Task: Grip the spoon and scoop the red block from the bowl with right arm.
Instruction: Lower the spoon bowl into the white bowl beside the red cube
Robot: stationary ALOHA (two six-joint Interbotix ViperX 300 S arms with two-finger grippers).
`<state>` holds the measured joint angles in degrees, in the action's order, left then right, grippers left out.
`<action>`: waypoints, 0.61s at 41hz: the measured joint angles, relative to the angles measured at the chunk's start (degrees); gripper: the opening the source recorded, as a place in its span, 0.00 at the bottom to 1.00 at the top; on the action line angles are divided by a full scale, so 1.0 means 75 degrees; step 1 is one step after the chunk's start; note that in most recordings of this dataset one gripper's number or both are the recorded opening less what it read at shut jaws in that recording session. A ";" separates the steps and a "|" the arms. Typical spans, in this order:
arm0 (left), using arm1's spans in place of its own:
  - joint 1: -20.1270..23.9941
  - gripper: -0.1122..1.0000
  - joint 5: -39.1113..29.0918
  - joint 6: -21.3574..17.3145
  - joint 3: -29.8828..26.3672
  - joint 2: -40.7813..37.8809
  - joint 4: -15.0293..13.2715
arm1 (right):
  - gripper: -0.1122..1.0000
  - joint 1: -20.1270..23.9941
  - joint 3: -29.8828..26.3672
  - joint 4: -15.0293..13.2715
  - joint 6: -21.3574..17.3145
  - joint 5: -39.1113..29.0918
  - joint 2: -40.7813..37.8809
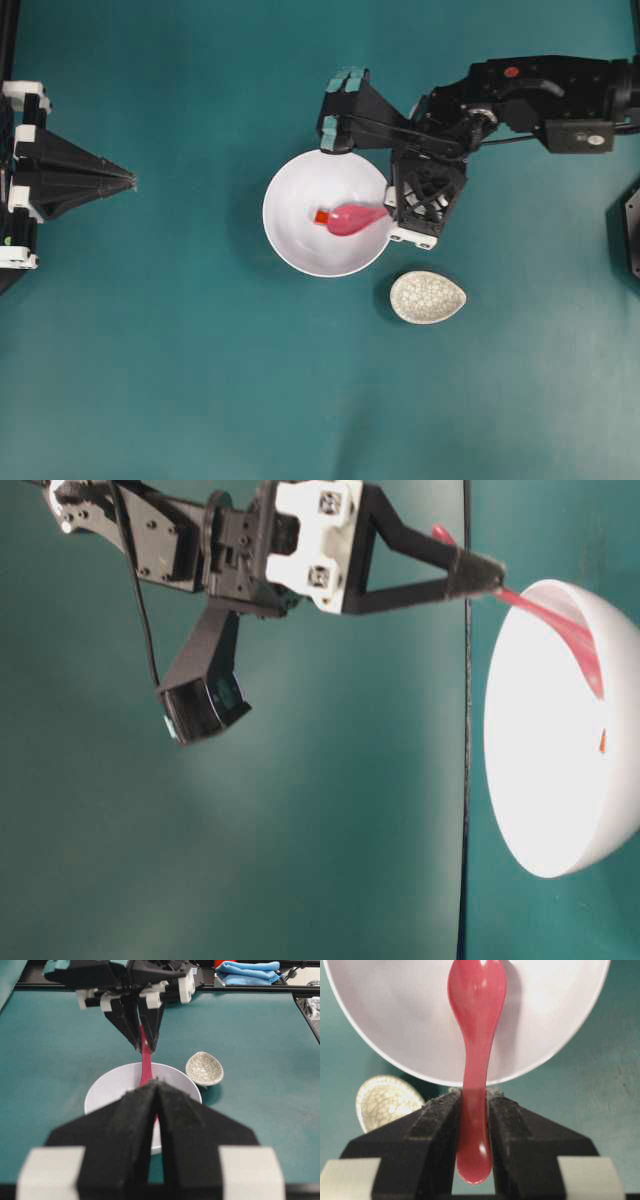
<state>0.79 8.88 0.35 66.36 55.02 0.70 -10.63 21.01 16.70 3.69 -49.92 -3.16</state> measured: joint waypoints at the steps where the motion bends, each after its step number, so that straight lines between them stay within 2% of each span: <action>1: 0.0012 0.10 0.0000 0.0000 0.0000 0.0000 0.0000 | 0.32 0.0000 -0.0047 -0.0023 0.0012 0.0035 -0.0047; 18: 0.0023 0.10 0.0000 0.0000 0.0012 0.0000 -0.0012 | 0.31 0.0035 -0.0656 -0.0082 0.0012 0.0656 -0.0457; 25: 0.0023 0.10 0.0000 0.0000 0.0000 0.0000 -0.0012 | 0.31 0.0047 -0.0668 0.0094 0.0000 0.0750 -0.0457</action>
<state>0.97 8.88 0.35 66.36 55.02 0.62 -10.28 16.00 17.40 3.69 -44.30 -6.59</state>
